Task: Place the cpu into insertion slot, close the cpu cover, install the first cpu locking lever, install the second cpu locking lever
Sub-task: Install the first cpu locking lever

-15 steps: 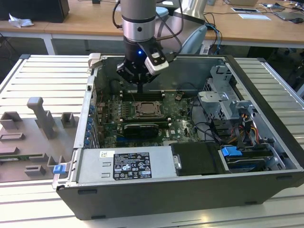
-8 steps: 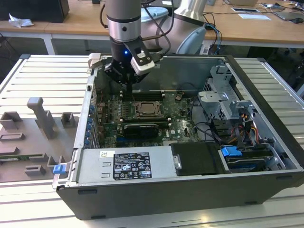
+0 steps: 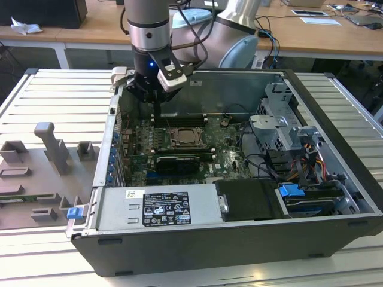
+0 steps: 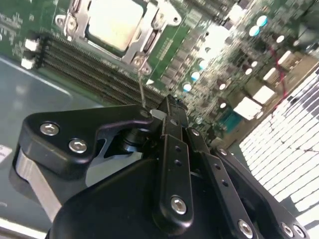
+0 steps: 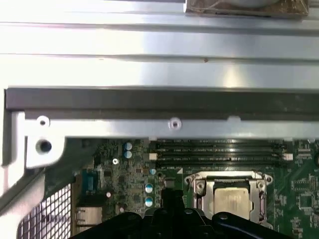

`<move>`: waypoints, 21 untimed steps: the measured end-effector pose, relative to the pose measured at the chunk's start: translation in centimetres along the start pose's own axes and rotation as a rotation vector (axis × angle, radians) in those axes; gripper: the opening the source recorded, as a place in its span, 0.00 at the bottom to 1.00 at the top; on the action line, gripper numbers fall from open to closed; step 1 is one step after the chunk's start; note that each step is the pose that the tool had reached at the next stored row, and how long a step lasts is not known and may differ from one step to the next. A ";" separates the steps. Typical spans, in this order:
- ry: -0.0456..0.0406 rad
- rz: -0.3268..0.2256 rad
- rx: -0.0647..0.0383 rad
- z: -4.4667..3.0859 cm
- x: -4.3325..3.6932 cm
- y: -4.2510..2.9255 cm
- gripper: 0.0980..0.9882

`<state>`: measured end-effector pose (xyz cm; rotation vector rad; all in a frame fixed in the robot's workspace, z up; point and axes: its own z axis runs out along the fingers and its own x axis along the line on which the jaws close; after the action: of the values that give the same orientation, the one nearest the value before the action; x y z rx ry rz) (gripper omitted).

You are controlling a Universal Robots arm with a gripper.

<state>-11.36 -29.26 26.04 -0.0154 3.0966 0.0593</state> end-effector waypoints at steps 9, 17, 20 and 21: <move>0.0007 -0.016 0.000 0.19 -0.46 0.37 0.01; 0.0006 -0.016 0.000 0.24 -0.57 0.37 0.01; 0.0007 -0.016 0.000 0.27 -1.04 0.36 0.01; 0.0006 -0.016 0.000 0.29 -1.28 0.36 0.01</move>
<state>-10.07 -28.87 25.83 -0.0400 3.0967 0.0589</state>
